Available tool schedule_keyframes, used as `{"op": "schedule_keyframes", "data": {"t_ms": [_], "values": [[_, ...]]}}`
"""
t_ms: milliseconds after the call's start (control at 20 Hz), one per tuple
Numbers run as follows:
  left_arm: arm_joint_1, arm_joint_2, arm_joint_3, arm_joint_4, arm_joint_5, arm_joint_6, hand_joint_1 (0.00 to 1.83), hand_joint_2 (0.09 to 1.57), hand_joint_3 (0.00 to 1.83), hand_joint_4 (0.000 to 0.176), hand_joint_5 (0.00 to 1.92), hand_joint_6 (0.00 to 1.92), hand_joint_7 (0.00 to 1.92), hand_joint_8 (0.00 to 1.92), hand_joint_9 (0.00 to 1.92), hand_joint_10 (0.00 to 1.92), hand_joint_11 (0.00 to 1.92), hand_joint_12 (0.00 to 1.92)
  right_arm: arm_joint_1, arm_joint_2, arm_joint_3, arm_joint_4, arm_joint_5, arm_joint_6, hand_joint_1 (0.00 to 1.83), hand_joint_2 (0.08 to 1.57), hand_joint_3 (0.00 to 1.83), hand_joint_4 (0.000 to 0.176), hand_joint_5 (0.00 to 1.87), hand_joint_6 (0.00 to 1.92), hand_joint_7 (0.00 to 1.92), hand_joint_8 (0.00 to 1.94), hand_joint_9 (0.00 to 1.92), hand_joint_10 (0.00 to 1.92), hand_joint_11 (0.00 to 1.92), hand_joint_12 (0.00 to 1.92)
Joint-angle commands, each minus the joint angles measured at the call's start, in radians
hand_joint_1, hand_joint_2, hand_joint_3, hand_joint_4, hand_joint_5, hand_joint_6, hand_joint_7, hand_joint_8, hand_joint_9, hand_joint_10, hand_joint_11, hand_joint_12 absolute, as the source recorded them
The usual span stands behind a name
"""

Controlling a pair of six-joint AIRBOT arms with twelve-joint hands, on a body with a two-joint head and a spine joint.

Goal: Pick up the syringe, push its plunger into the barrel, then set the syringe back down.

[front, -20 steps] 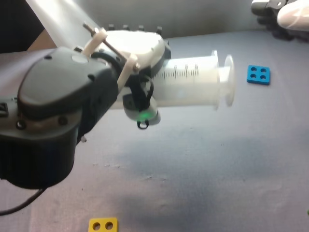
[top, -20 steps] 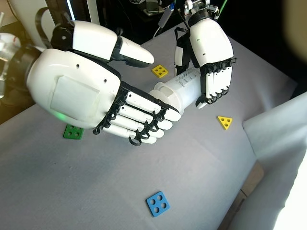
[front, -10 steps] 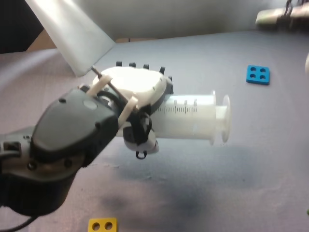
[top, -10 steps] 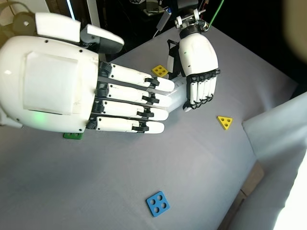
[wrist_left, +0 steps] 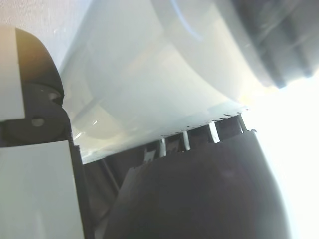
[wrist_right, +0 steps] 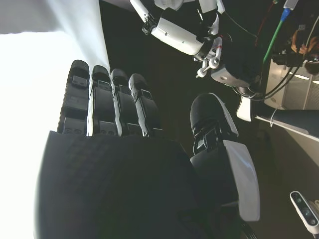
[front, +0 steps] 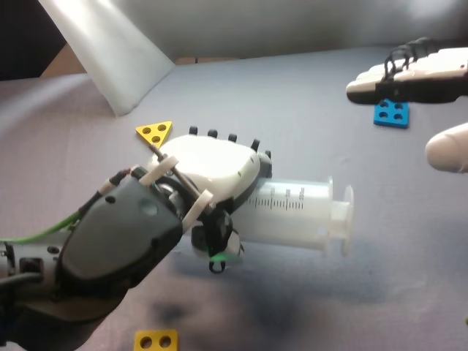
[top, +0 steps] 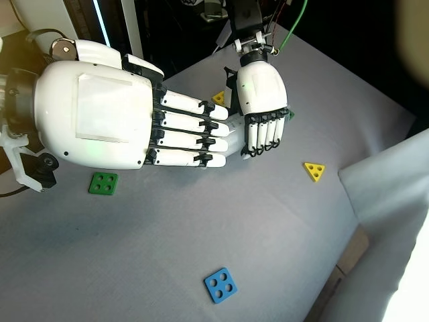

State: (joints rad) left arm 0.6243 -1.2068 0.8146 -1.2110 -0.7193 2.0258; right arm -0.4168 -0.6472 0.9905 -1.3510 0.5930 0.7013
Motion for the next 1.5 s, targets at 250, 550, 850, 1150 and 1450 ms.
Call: {"op": "schedule_keyframes", "data": {"t_ms": [250, 550, 850, 1150, 1450], "values": [[0.021, -0.011, 0.015, 0.118, -0.053, -0.052, 1.37, 1.15, 0.0, 0.0, 0.91, 0.88, 0.91, 1.2, 0.78, 1.4, 0.6, 1.19, 0.006, -0.009, -0.001, 0.066, 0.031, 0.003, 0.0, 1.39, 0.0, 0.0, 0.05, 0.0, 0.03, 0.0, 0.0, 0.0, 0.0, 0.0], [0.032, -0.013, 0.024, 0.157, -0.028, -0.055, 1.36, 1.16, 0.0, 0.0, 0.91, 0.87, 0.9, 1.22, 0.78, 1.4, 0.59, 1.18, 0.006, -0.01, -0.001, 0.066, 0.033, 0.003, 0.0, 1.39, 0.0, 0.0, 0.05, 0.0, 0.02, 0.0, 0.0, 0.0, 0.0, 0.0], [0.043, -0.015, 0.031, 0.183, -0.024, -0.073, 1.37, 1.15, 0.0, 0.0, 0.92, 0.86, 0.9, 1.21, 0.78, 1.39, 0.59, 1.17, 0.007, -0.01, -0.001, 0.062, 0.053, 0.003, 0.0, 1.38, 0.0, 0.0, 0.06, 0.0, 0.03, 0.0, 0.0, 0.0, 0.0, 0.0], [0.049, -0.016, 0.031, 0.2, -0.024, -0.096, 0.98, 1.18, 0.0, 0.0, 0.56, 0.2, 0.65, 0.24, 0.59, 0.3, 0.24, 0.91, 0.007, -0.011, -0.001, 0.06, 0.054, 0.003, 0.0, 1.38, 0.0, 0.0, 0.06, 0.0, 0.03, 0.0, 0.0, 0.0, 0.0, 0.0], [0.045, -0.015, 0.03, 0.206, -0.021, -0.101, 0.61, 1.06, 0.0, 0.0, 0.27, 0.0, 0.28, 0.0, 0.27, 0.0, 0.01, 0.6, 0.01, -0.011, -0.001, 0.06, 0.054, 0.003, 0.0, 1.38, 0.0, 0.0, 0.05, 0.0, 0.02, 0.0, 0.0, 0.0, 0.0, 0.0]]}}
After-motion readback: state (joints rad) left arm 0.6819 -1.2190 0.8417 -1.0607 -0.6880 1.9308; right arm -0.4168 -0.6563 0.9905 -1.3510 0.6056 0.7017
